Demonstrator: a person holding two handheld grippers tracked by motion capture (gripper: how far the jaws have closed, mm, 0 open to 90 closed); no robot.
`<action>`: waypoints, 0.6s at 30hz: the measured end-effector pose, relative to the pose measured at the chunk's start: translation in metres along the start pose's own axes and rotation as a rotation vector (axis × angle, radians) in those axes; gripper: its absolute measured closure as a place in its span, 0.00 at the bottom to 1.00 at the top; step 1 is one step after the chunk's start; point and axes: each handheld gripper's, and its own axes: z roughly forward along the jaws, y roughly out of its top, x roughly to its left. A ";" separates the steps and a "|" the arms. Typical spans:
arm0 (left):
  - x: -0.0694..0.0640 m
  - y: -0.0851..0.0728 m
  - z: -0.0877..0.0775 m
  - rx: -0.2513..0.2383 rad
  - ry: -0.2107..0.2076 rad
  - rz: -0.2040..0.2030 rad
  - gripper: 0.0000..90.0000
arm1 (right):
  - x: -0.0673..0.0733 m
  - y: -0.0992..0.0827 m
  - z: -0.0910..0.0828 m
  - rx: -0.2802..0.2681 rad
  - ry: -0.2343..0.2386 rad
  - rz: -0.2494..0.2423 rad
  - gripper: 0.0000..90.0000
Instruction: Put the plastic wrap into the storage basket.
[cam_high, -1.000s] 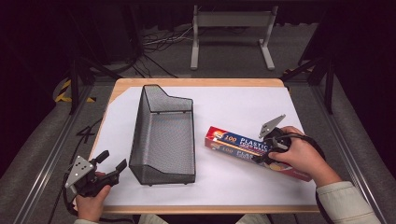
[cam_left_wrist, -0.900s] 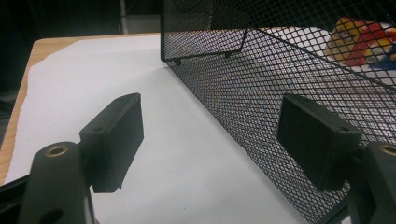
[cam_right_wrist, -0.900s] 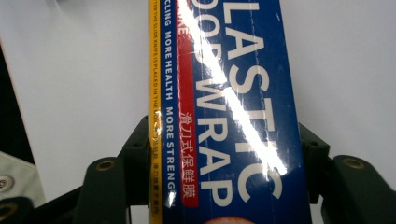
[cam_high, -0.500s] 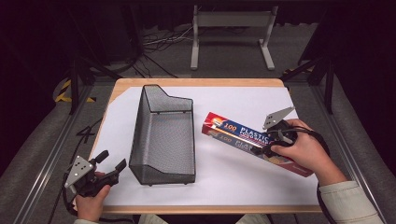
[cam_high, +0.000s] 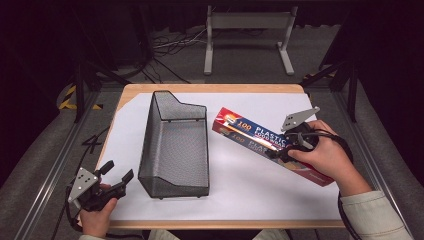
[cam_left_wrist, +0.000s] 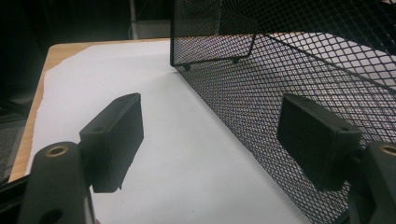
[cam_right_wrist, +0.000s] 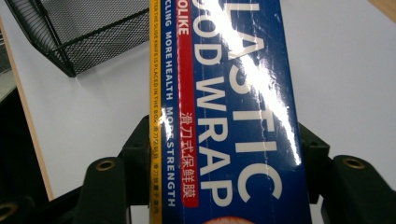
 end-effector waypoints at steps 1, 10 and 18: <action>0.000 0.000 0.000 0.000 0.001 0.000 0.26 | 0.000 0.000 0.000 0.000 0.000 0.000 0.45; 0.000 -0.002 -0.002 0.006 0.003 0.002 0.26 | 0.013 0.030 0.010 0.002 -0.011 0.028 0.45; 0.002 -0.004 -0.008 0.012 0.003 0.000 0.26 | 0.023 0.059 0.026 -0.002 -0.017 0.053 0.45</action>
